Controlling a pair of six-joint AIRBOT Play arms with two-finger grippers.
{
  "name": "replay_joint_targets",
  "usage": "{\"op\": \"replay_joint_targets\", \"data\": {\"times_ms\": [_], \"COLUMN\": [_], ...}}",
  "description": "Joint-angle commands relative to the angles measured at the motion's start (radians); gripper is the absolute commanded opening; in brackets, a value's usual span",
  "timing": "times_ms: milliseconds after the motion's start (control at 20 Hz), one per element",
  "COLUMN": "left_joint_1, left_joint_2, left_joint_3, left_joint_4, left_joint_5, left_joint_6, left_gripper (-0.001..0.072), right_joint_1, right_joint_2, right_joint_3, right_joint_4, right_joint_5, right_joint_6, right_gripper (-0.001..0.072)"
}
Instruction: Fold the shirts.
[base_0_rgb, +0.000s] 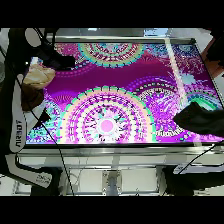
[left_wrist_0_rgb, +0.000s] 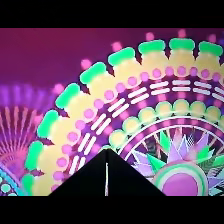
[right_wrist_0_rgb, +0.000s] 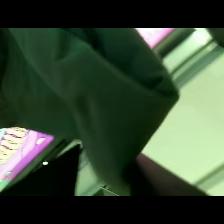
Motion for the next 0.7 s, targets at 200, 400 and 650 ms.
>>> {"op": "replay_joint_targets", "data": {"times_ms": [200,400,650], "left_joint_1": [-0.001,-0.001,-0.001], "left_joint_2": [0.000,0.000,0.000], "left_joint_3": [0.000,0.000,0.000], "left_joint_4": [-0.003,-0.027,-0.047], "left_joint_5": [-0.023,-0.027,-0.075], "left_joint_6": [-0.022,-0.029,-0.029], "left_gripper": [0.0012,0.0013,0.0012], "right_joint_1": [0.044,0.201,0.418], "right_joint_2": [0.012,0.011,0.011], "right_joint_3": [-0.002,-0.002,-0.002], "right_joint_4": [0.267,0.759,0.618], "right_joint_5": [-0.026,-0.190,-0.249], "right_joint_6": [-0.016,-0.187,-0.235], "right_gripper": [0.0423,0.0410,0.0410]}}
